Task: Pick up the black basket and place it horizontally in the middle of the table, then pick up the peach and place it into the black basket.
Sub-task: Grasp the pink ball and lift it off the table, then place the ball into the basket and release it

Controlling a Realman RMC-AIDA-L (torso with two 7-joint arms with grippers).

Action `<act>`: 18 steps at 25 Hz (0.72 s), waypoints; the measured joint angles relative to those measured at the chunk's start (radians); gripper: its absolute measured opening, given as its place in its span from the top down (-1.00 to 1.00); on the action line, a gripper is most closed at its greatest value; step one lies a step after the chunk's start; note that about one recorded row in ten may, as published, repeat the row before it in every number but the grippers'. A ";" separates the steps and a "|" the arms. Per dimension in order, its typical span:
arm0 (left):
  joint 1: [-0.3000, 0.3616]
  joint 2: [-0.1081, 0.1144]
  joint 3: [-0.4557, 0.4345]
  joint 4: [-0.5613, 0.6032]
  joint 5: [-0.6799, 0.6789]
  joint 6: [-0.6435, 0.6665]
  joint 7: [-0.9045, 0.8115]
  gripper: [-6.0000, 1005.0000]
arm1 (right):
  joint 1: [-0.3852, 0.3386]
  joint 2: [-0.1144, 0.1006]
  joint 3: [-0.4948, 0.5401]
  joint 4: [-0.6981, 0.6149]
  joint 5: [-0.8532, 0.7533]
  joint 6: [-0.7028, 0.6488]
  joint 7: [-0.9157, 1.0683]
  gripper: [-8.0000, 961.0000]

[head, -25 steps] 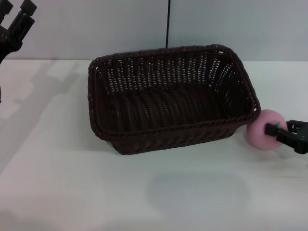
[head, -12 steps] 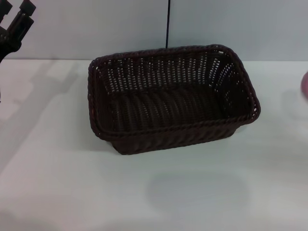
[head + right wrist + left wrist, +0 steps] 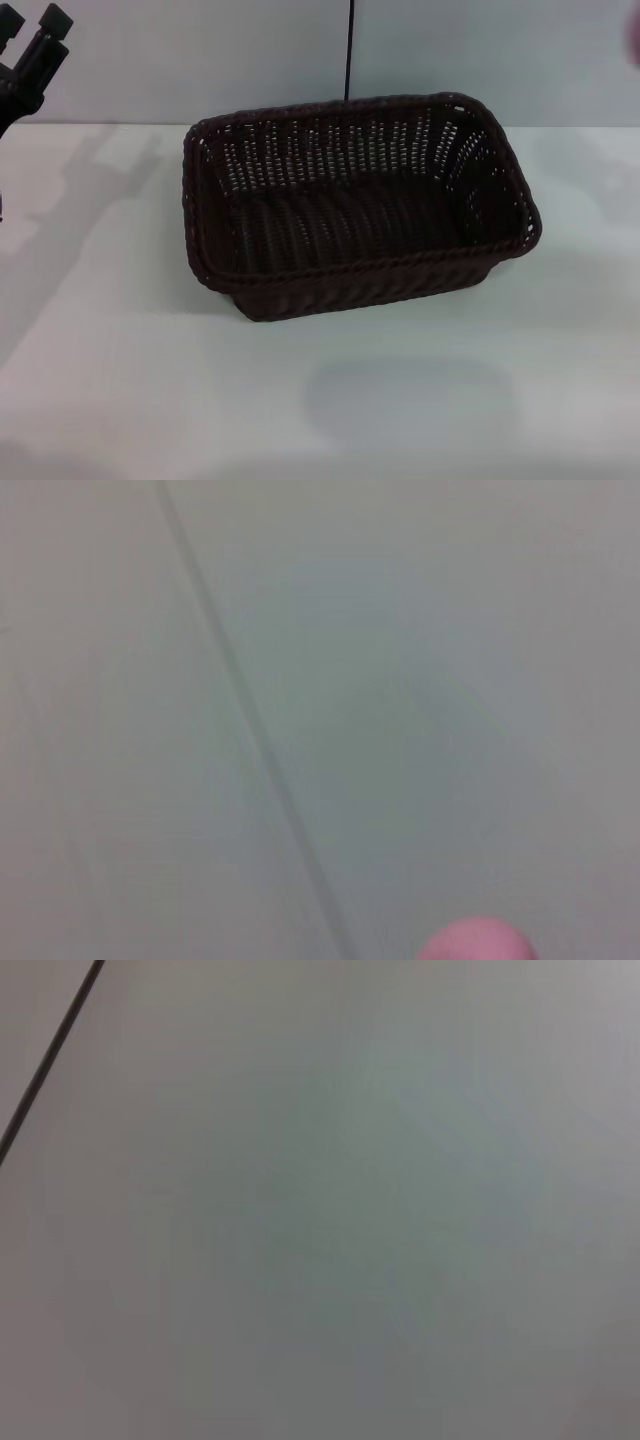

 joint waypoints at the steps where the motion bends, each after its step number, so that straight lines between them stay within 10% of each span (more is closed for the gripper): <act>1: -0.001 0.000 0.001 -0.004 0.000 0.000 0.000 -0.45 | 0.032 0.004 -0.061 0.011 -0.001 0.003 -0.017 0.76; 8: 0.003 -0.001 0.001 -0.017 0.000 0.009 0.001 -0.45 | 0.085 0.014 -0.252 0.022 -0.025 0.046 -0.033 0.67; 18: 0.011 -0.001 -0.001 -0.028 0.000 0.031 0.012 -0.45 | 0.050 0.014 -0.248 0.024 -0.019 0.028 -0.028 0.14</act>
